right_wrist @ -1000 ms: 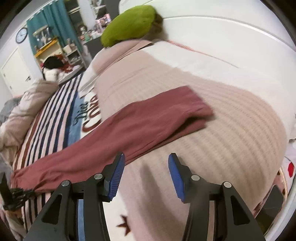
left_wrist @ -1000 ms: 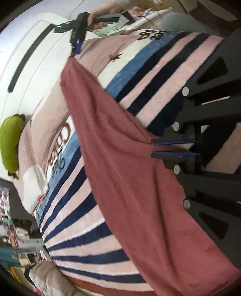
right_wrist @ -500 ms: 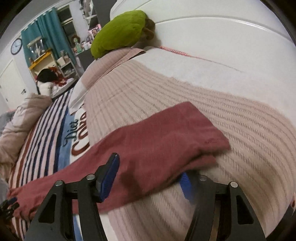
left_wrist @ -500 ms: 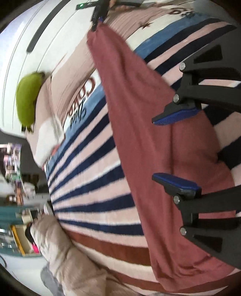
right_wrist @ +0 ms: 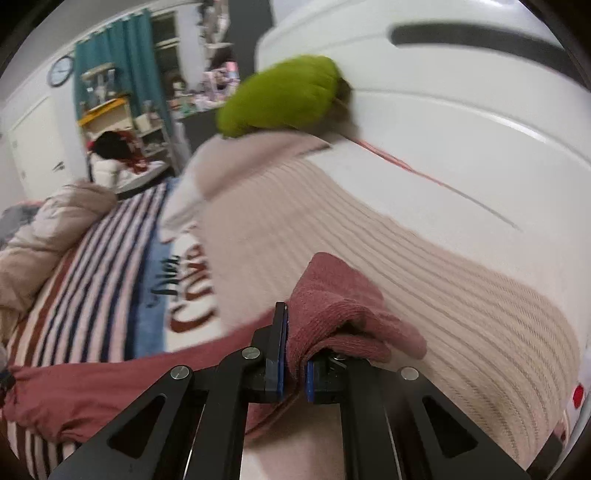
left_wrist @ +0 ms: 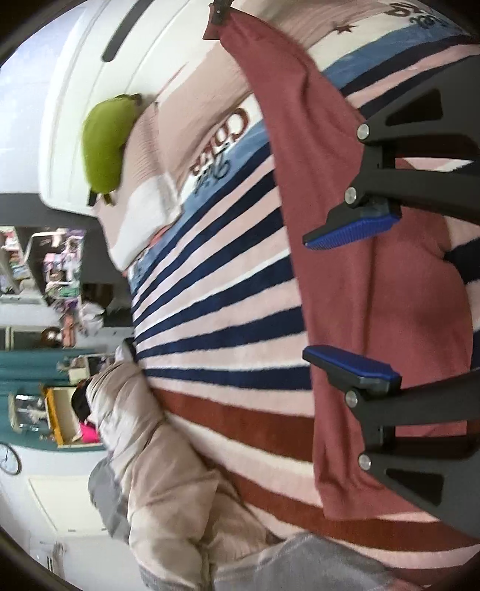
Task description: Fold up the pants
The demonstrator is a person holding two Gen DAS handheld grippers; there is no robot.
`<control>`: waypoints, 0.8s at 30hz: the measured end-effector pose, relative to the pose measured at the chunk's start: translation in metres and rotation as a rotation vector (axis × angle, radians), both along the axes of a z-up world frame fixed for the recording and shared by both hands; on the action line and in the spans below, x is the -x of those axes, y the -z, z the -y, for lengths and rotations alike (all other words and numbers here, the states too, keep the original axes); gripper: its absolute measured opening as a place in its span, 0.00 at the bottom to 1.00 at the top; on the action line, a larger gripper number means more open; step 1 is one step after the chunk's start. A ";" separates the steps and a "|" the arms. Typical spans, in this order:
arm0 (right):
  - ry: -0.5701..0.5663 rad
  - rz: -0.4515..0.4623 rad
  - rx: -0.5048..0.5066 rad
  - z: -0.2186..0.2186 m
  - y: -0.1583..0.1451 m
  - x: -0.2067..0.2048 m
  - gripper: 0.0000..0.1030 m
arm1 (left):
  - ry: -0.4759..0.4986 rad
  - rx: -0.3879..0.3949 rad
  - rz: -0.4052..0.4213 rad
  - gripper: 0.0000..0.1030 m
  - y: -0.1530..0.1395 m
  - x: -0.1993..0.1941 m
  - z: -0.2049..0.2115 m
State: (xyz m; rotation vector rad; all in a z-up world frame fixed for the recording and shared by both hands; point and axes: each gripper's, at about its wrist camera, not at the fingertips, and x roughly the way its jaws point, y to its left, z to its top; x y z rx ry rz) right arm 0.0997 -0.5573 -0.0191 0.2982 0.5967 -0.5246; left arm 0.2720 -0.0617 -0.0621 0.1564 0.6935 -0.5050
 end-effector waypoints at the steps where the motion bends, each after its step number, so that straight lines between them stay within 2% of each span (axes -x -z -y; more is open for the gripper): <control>1: -0.017 0.003 0.007 -0.007 -0.005 -0.005 0.02 | -0.009 0.005 0.010 0.48 -0.003 0.000 -0.004; 5: -0.105 0.014 0.018 -0.051 -0.025 -0.034 0.02 | -0.035 0.029 0.041 0.48 -0.014 -0.001 -0.020; 10: -0.233 0.006 0.013 -0.115 -0.029 -0.076 0.02 | -0.061 0.057 0.064 0.49 -0.024 -0.001 -0.039; 15: -0.381 -0.085 -0.037 -0.186 0.000 -0.119 0.02 | -0.075 0.085 0.067 0.49 -0.027 -0.002 -0.053; 20: -0.473 -0.206 -0.046 -0.236 0.039 -0.153 0.02 | -0.068 0.105 0.071 0.49 -0.030 -0.002 -0.061; 24: -0.513 -0.217 -0.004 -0.262 0.044 -0.167 0.02 | -0.071 0.121 0.057 0.49 -0.029 -0.006 -0.067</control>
